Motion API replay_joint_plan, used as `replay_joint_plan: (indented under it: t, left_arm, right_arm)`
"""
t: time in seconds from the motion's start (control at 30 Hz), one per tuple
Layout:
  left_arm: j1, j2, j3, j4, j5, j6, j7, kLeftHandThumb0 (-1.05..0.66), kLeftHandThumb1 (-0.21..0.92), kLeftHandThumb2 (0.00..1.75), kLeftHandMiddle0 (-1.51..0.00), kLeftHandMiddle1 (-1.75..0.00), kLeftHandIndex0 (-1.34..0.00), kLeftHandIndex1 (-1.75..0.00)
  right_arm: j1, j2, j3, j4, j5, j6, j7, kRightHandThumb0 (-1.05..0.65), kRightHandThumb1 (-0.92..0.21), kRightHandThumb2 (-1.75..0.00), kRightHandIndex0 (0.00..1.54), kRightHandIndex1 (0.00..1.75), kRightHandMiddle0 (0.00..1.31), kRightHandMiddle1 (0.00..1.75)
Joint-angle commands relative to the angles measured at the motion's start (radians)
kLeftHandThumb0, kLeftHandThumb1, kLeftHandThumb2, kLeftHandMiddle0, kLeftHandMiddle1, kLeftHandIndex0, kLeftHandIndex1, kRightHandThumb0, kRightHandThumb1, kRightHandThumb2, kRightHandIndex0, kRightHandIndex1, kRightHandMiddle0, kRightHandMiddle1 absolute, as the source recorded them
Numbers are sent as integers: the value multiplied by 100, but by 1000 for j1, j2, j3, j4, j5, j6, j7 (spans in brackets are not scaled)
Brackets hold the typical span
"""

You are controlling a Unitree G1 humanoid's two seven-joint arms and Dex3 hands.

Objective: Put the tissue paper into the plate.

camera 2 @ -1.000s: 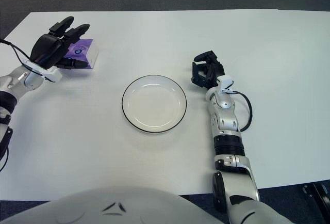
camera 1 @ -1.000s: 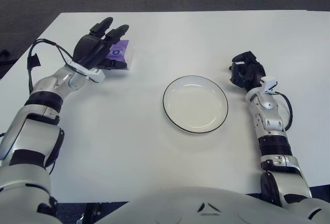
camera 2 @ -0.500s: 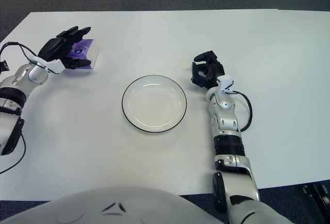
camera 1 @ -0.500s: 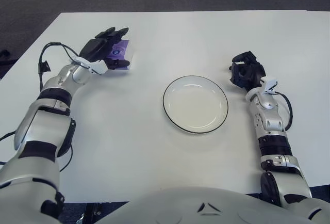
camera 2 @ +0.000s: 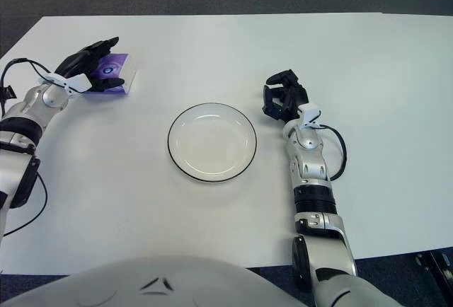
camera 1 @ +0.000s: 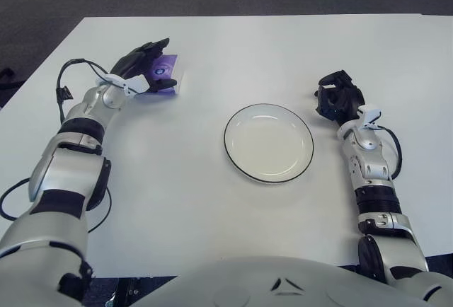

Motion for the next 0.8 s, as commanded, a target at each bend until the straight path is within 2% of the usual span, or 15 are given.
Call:
replay_joint_plan:
  t: [0.0, 0.37, 0.77]
  left_arm:
    - [-23, -10, 3, 23, -6, 44, -12, -101, 92, 37, -10, 0, -8, 0]
    - [-35, -25, -42, 56, 49, 141, 49, -103, 92, 48, -9, 0, -8, 0]
    - [-30, -40, -51, 70, 51, 152, 50, -105, 92, 58, -10, 0, -11, -1]
  right_arm:
    - [96, 37, 15, 60, -6, 33, 10, -1, -56, -102, 43, 170, 26, 175]
    - [98, 36, 14, 60, -5, 31, 16, -1, -56, -101, 42, 170, 25, 175]
    - [99, 34, 13, 62, -3, 34, 26, -1, -57, -101, 42, 171, 25, 175]
